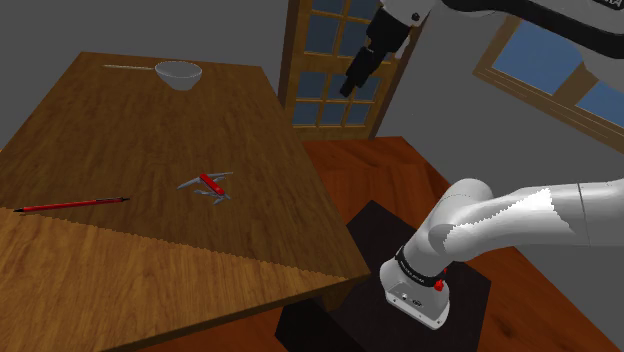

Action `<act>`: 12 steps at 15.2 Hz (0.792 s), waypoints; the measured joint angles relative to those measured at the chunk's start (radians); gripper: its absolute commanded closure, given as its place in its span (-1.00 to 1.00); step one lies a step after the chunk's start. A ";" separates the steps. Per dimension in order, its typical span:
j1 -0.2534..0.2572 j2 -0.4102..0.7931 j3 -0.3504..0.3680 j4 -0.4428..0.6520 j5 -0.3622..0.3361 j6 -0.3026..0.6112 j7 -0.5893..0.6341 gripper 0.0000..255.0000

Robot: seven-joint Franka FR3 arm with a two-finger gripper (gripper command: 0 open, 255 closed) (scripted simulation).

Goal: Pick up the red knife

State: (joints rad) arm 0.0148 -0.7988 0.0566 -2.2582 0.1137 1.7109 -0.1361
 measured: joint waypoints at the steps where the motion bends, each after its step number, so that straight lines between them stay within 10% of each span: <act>1: 0.000 0.000 0.000 0.000 0.000 0.000 0.000 -1.00; 12: 0.035 0.185 0.181 -0.050 0.056 0.215 0.150 -1.00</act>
State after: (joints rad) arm 0.0499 -0.6136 0.2379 -2.3083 0.1698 1.9263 0.0144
